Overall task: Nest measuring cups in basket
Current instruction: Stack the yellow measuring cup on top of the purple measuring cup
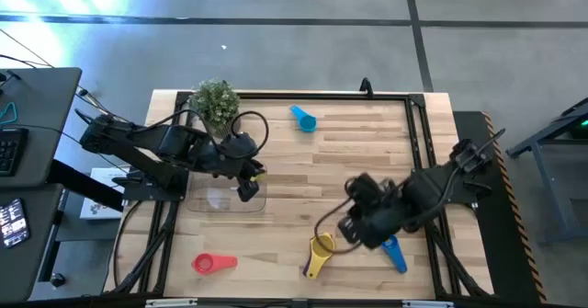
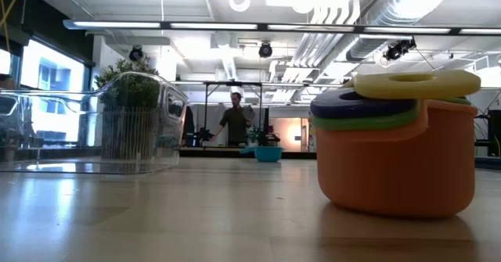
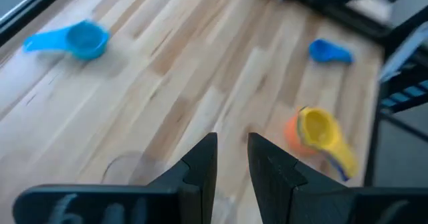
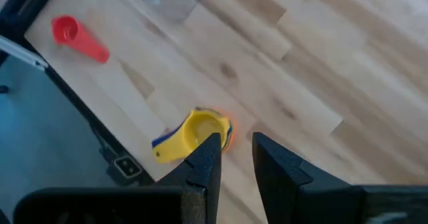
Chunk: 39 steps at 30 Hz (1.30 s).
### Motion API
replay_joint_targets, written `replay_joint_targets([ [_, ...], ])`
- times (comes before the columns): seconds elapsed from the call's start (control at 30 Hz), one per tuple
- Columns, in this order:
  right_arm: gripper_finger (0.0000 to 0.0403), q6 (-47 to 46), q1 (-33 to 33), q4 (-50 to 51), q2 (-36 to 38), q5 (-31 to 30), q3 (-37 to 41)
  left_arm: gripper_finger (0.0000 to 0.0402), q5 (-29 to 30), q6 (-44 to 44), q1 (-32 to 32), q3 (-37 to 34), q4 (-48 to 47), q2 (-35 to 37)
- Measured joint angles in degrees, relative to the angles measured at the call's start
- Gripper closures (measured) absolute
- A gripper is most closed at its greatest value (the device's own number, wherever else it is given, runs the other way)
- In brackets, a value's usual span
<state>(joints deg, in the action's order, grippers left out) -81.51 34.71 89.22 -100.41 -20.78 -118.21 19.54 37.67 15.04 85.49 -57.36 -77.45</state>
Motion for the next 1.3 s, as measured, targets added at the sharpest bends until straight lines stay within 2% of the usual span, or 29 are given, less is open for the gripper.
replay_joint_targets([
  [0.2, 0.0324, -7.4, 3.7, -0.8, -3.7, 1.9, 0.0, 0.0326, 2.2, 3.8, 0.6, 0.0, -7.6, 0.0],
  [0.4, 0.0324, -20.2, 6.2, -1.1, -7.4, 2.2, 0.0, 0.0326, 3.7, 4.3, 2.7, -0.1, -12.8, 0.3],
  [0.73, 0.0324, -34.3, 8.2, -7.2, -14.9, 6.4, 0.0, 0.0326, 5.6, 4.4, 8.9, -0.1, -17.2, 2.4],
  [1.3, 0.0324, -41.7, 8.4, -20.6, -25.5, 8.3, 0.0, 0.0326, 7.9, 5.8, 16.0, -0.1, -18.3, 7.3],
])
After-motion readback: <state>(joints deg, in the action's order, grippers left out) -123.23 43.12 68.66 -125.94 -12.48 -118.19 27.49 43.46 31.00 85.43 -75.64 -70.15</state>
